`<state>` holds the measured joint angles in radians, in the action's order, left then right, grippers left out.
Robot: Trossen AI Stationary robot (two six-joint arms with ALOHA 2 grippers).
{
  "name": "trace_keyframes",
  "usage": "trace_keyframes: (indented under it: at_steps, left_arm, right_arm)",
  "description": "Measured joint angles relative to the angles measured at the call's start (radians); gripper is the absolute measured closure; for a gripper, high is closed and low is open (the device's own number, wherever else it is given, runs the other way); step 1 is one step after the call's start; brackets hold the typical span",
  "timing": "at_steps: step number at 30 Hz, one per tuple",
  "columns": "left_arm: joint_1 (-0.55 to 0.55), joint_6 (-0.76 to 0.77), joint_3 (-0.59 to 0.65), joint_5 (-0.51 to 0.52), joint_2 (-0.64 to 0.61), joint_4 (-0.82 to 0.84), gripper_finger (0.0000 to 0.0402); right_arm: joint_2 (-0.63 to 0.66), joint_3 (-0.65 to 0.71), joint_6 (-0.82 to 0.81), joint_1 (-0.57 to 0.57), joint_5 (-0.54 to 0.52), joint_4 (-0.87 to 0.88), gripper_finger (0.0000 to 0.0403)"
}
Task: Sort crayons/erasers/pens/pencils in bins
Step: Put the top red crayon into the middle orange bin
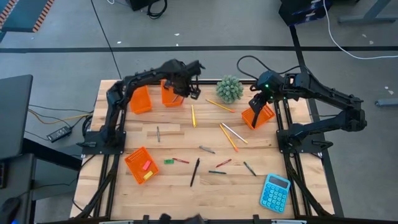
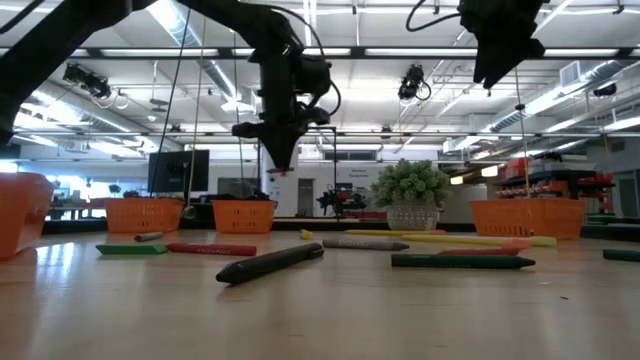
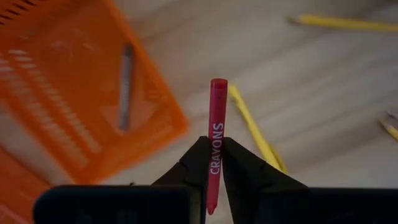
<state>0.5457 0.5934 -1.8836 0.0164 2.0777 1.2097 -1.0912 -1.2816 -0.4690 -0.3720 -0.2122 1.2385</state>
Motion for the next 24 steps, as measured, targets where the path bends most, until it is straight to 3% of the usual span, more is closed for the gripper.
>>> trace_keyframes:
  at_steps: [11, 18, 24]
  left_arm:
    - [0.151, -0.195, 0.003, 0.041, 0.0, 0.022, 0.0352]
    - [0.21, -0.225, 0.107, 0.044, 0.0, -0.014, 0.0352]
    - [0.199, -0.219, 0.205, 0.032, 0.001, -0.084, 0.0352]
  right_arm:
    - [0.0, 0.0, -0.052, -0.008, 0.0, 0.0, 0.0242]
    - [0.0, 0.0, -0.104, -0.008, 0.0, 0.0, 0.0242]
    - [0.0, 0.0, -0.154, -0.008, 0.0, 0.0, 0.0242]
